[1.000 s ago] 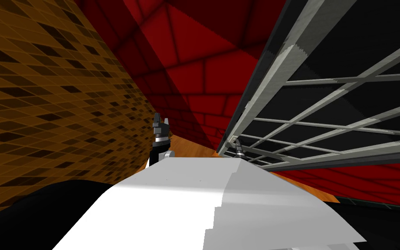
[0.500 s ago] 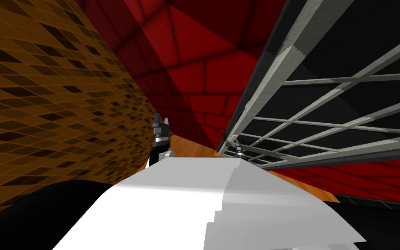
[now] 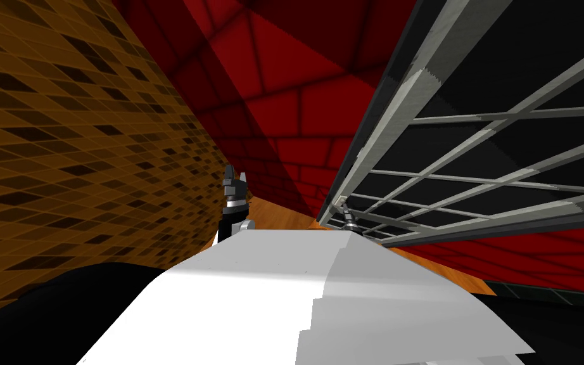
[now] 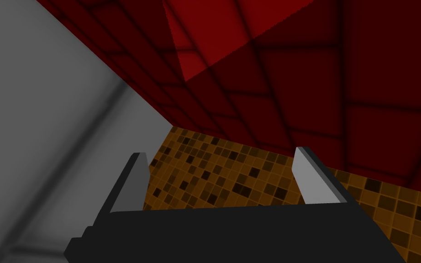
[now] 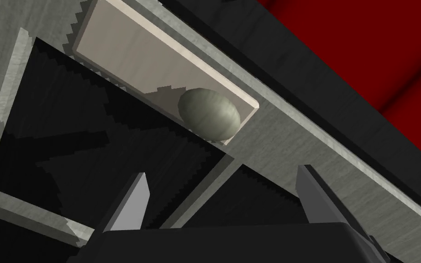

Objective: Pull the door open

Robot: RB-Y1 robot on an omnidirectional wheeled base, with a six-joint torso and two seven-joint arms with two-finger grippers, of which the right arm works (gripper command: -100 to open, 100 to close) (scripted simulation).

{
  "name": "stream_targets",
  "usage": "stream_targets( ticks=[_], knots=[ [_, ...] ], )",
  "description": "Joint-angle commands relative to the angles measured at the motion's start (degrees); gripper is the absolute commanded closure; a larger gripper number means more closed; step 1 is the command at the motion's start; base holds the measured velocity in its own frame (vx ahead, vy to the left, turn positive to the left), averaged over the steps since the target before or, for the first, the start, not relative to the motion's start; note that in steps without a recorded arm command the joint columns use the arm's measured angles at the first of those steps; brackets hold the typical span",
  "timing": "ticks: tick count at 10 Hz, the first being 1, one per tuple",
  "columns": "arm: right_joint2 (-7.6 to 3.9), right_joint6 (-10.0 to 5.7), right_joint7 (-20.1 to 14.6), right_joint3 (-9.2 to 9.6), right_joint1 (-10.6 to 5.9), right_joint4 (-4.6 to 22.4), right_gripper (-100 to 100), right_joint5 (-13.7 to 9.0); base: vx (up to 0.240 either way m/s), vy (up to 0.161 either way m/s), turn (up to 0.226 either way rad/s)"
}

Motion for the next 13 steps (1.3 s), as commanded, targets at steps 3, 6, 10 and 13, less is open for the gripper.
stream_targets(
  ticks=[3, 6, 10, 13],
  knots=[
    [-0.06, -0.10, 5.5, -0.98, -0.27, 0.5, -100, 1.4, -0.020, 0.017, -0.006],
    [-0.10, -0.18, 9.9, -1.88, -0.52, 1.0, -100, 2.6, -0.028, 0.023, -0.009],
    [-0.15, -0.27, 14.9, -2.76, -0.76, 1.5, -100, 3.9, -0.022, 0.020, -0.008],
    [-0.19, -0.35, 19.6, -3.62, -1.00, 1.9, -100, 5.1, -0.019, 0.013, -0.006]
  ],
)
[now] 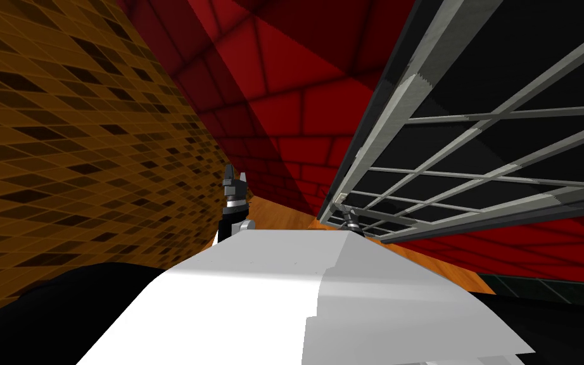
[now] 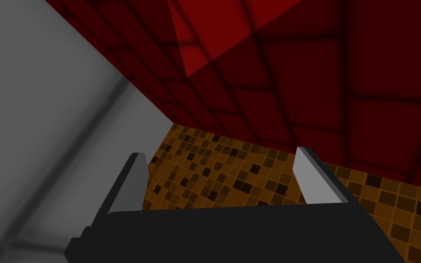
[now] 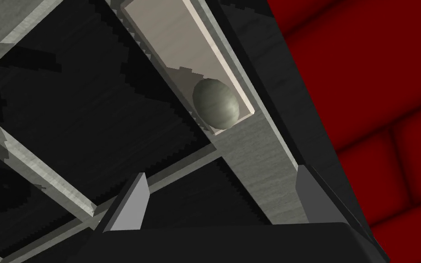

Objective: Pull the door open

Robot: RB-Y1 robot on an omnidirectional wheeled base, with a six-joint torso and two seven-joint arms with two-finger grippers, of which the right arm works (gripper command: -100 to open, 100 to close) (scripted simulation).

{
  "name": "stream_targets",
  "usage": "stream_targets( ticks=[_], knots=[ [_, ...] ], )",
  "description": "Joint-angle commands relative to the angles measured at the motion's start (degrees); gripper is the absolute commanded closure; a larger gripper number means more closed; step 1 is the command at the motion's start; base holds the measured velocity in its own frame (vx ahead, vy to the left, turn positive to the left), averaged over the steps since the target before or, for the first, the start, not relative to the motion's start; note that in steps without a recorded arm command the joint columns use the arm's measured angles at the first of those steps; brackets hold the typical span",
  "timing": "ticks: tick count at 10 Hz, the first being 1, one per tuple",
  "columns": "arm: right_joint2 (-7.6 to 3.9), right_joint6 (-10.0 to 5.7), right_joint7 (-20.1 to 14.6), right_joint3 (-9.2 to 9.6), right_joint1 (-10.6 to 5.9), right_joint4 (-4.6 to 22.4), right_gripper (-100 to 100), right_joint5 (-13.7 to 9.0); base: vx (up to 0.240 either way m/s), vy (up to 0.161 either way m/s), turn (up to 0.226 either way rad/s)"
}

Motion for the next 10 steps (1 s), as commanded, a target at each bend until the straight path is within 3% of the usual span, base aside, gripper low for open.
stream_targets(
  ticks=[1, 10],
  knots=[
    [-0.04, -0.05, 2.9, -0.62, -0.17, 0.3, -100, 0.9, -0.028, 0.027, -0.013],
    [-0.15, -0.25, 16.2, -2.76, -0.76, 1.5, -100, 3.9, -0.022, 0.019, -0.007]
  ],
)
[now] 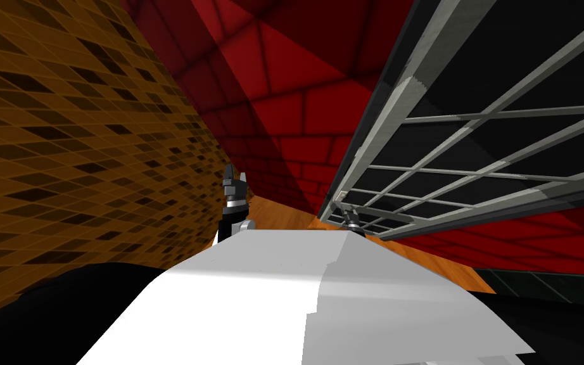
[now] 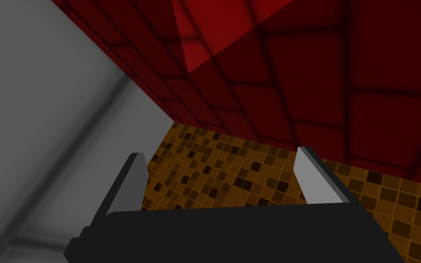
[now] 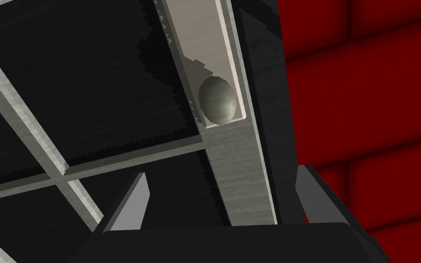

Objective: Pull the door open

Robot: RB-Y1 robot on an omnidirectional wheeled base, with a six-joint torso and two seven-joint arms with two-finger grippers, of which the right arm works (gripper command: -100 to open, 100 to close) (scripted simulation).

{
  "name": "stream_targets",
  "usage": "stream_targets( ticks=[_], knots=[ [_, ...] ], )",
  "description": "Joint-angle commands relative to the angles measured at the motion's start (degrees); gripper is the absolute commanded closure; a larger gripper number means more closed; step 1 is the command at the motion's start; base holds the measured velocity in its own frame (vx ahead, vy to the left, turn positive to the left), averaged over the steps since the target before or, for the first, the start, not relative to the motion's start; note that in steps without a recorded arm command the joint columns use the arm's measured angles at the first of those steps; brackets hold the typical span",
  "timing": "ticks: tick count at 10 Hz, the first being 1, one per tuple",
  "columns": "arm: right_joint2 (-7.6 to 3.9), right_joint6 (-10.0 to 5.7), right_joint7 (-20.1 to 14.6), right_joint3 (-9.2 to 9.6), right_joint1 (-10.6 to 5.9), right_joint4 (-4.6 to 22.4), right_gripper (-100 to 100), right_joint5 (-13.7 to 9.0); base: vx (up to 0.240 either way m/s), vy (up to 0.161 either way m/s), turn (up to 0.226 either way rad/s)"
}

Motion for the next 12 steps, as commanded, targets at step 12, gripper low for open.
stream_targets(
  ticks=[12],
  knots=[
    [0.13, 0.08, 10.8, -1.84, -0.78, 1.0, -100, 1.9, 0.024, -0.002, 0.003]
  ],
)
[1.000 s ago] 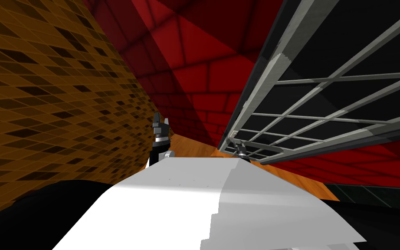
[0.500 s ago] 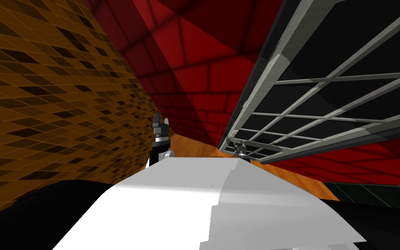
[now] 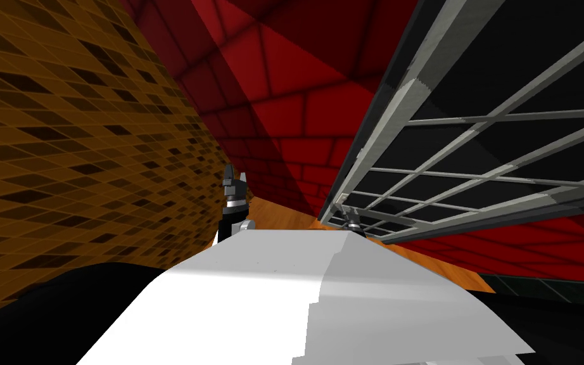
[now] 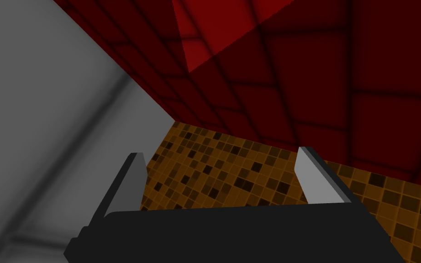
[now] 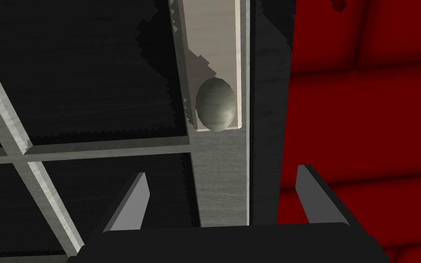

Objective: Pull the door open

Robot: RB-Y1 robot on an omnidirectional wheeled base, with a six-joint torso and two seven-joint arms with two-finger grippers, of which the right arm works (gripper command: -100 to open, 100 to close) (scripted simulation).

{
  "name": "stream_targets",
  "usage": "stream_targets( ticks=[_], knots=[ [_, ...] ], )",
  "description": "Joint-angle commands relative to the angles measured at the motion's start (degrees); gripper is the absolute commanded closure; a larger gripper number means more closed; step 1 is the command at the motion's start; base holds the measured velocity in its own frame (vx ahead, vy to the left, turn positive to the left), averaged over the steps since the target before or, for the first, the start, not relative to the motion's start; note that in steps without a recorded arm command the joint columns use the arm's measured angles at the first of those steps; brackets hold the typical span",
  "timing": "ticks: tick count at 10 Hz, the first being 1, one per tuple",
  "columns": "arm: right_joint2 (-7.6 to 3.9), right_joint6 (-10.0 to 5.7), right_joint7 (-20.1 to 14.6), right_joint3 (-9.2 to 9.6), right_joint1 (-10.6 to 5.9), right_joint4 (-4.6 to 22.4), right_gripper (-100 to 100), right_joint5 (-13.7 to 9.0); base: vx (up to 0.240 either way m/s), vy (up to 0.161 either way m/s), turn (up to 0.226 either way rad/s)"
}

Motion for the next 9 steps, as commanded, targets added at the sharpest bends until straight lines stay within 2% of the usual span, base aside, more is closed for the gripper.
stream_targets(
  ticks=[1, 5, 6, 7, 9],
  knots=[
    [0.15, 0.14, 0.3, -0.22, -0.25, 0.1, -100, -0.1, 0.184, -0.061, 0.031],
    [0.44, 0.44, 1.0, -0.72, -0.79, 0.4, -100, -0.4, 0.192, -0.076, 0.031],
    [0.38, 0.35, 0.9, -0.66, -0.78, 0.5, -100, -0.3, 0.080, -0.039, 0.012],
    [0.38, 0.35, 0.9, -0.66, -0.78, 0.5, 100, -0.3, -0.013, 0.005, -0.015],
    [0.38, 0.35, 0.9, -0.66, -0.78, 0.5, 100, -0.3, -0.028, 0.016, 0.006]
  ],
)
